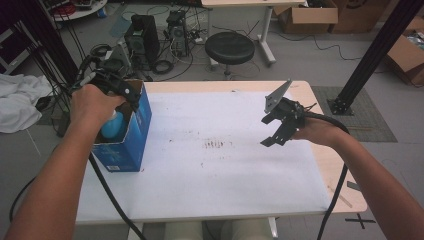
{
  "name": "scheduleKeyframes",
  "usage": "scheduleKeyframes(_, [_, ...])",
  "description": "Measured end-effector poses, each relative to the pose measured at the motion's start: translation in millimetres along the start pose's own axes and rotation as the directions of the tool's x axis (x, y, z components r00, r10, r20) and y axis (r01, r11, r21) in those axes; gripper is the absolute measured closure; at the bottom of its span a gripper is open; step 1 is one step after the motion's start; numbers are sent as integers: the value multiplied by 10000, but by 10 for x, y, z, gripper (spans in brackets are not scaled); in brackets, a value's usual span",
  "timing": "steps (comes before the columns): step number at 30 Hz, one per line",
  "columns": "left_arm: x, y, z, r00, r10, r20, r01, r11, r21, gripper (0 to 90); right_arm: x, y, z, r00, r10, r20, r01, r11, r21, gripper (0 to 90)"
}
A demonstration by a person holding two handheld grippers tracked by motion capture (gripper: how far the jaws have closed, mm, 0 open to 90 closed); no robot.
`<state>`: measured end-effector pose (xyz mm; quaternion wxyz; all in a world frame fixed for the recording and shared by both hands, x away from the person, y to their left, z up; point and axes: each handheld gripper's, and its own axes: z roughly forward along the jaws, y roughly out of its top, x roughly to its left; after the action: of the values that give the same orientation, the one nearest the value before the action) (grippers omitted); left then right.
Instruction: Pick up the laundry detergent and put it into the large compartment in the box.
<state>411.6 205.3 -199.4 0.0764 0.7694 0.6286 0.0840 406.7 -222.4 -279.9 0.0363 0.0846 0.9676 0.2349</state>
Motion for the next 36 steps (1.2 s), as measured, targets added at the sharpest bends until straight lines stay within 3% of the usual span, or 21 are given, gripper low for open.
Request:
scheduleKeyframes(5, [-132, 12, -39, 9988, 488, 55, -488, 9988, -56, 197, 9, 12, 1, 10000, 6, -19, -6, 10000, 6, 176])
scheduleKeyframes(8, [-302, 23, -40, 9929, 1189, -24, -1189, 9929, -28, 197, 14, 23, 12, 10000, -7, -21, 7, 10000, 4, 175])
scheduleKeyframes(14, [-536, 52, -41, 9819, 1890, 103, -1889, 9819, -142, 198, 30, 38, 22, 10000, 5, -38, -5, 10000, 64, 175])
scheduleKeyframes(19, [-731, 53, -20, 9650, 2616, 196, -2613, 9651, -179, 199, 28, 26, 19, 10000, 44, -10, -44, 9999, 103, 175])
scheduleKeyframes(20, [-731, 53, -20, 9650, 2616, 196, -2613, 9651, -179, 199, 28, 26, 19, 10000, 44, -10, -44, 9999, 103, 175])
scheduleKeyframes(23, [-890, 52, 3, 9479, 3176, 263, -3170, 9481, -235, 200, 32, 24, 26, 10000, 68, -39, -68, 9999, 124, 175])
scheduleKeyframes(24, [-890, 52, 3, 9479, 3176, 263, -3170, 9481, -235, 200, 35, 25, 30, 10000, 60, -39, -60, 9999, 121, 175])
scheduleKeyframes(25, [-975, 52, 24, 9384, 3441, 313, -3436, 9389, -218, 200, 37, 26, 33, 10000, 61, -44, -60, 9999, 131, 175])
scheduleKeyframes(27, [-1061, 54, 51, 9261, 3752, 402, -3746, 9269, -213, 200, 42, 28, 37, 10000, 63, -60, -62, 9999, 156, 175])
scheduleKeyframes(28, [-1101, 57, 62, 9158, 3995, 423, -3992, 9167, -138, 201, 43, 28, 36, 10000, 70, -56, -69, 9999, 154, 175])
scheduleKeyframes(31, [-1229, 53, 104, 8960, 4422, 413, -4422, 8969, -98, 201, 43, 26, 31, 9999, 99, -54, -98, 9998, 150, 175])
scheduleKeyframes(36, [-1398, 51, 163, 8696, 4919, 432, -4927, 8701, 107, 201, 52, 28, 33, 9999, 132, -38, -131, 9997, 201, 175])
